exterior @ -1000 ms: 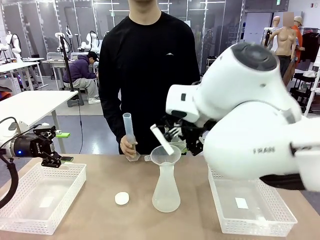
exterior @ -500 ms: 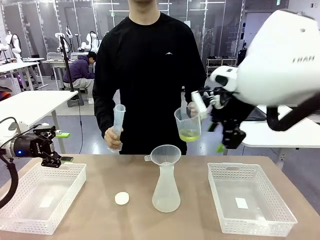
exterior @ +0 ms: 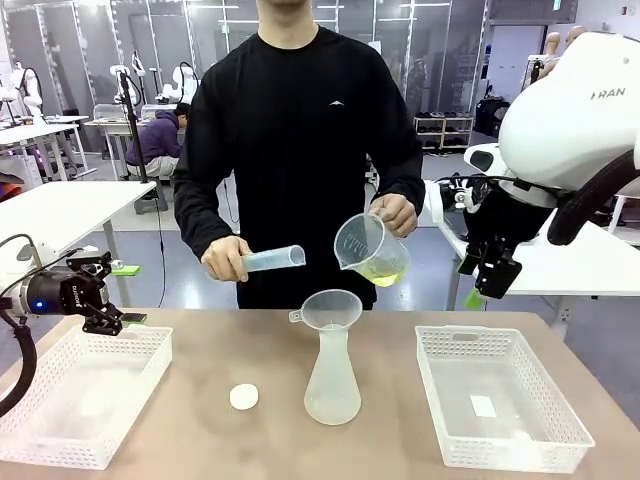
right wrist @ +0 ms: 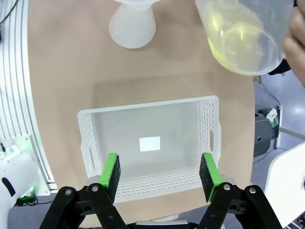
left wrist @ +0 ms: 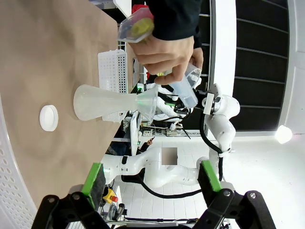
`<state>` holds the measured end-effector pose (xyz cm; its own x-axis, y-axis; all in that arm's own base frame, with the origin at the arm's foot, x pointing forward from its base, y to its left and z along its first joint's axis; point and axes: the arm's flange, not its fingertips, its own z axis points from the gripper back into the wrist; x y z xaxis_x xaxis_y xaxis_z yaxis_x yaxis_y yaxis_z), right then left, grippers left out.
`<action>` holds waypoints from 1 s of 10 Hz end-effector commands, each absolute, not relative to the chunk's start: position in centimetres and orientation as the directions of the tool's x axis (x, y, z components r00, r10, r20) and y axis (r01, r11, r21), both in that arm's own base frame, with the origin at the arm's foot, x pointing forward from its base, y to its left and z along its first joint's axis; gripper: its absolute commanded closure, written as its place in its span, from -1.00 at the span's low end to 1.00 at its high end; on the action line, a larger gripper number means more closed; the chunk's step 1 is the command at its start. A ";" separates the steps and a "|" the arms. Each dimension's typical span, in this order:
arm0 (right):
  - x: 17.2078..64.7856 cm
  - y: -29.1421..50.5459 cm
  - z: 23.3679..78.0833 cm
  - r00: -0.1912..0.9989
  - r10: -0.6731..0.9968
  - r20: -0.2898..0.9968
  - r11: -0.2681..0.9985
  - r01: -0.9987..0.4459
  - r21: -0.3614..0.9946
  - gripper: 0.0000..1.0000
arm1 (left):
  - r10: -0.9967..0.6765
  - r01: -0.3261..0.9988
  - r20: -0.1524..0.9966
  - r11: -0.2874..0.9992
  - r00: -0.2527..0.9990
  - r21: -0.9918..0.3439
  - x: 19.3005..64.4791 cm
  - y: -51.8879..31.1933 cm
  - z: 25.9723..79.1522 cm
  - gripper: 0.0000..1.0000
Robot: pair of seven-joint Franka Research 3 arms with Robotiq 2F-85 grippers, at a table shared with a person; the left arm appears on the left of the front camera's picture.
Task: Prepare the solutions needed for the experiment.
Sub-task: Once the solution is in the Big flask , pick up the Plastic Funnel and place it back into the right Organizing basket.
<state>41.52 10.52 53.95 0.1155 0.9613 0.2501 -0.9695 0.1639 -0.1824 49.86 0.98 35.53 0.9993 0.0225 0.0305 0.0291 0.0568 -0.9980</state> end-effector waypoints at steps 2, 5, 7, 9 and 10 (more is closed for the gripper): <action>41.1 11.1 54.4 0.076 0.963 0.257 0.127 -0.974 -0.188 -0.67 | 0.012 0.023 0.023 0.050 1.000 -0.998 49.8 1.0 35.8 -1.00; 42.4 9.7 54.1 0.243 0.919 0.312 0.275 -0.960 -0.061 -0.67 | 0.012 0.023 0.023 0.050 1.000 -0.998 49.8 1.0 35.8 -1.00; 43.4 5.4 53.6 0.428 0.791 0.438 0.394 -0.903 0.170 -0.67 | 0.012 0.023 0.023 0.050 1.000 -0.998 49.8 1.0 35.8 -1.00; 43.9 1.7 51.6 0.650 0.607 0.457 0.441 -0.754 0.487 -0.67 | 0.012 0.023 0.023 0.050 1.000 -0.998 49.8 1.0 35.8 -1.00; 43.8 0.4 50.3 0.726 0.521 0.449 0.439 -0.679 0.589 -0.67 | 0.012 0.023 0.023 0.050 1.000 -0.998 49.8 1.0 35.8 -1.00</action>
<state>42.66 0.57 50.33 0.5936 0.6637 0.4551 -0.7955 0.3984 0.4565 49.86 0.99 35.53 0.9993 0.0227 0.0305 0.0292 0.0567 -0.9980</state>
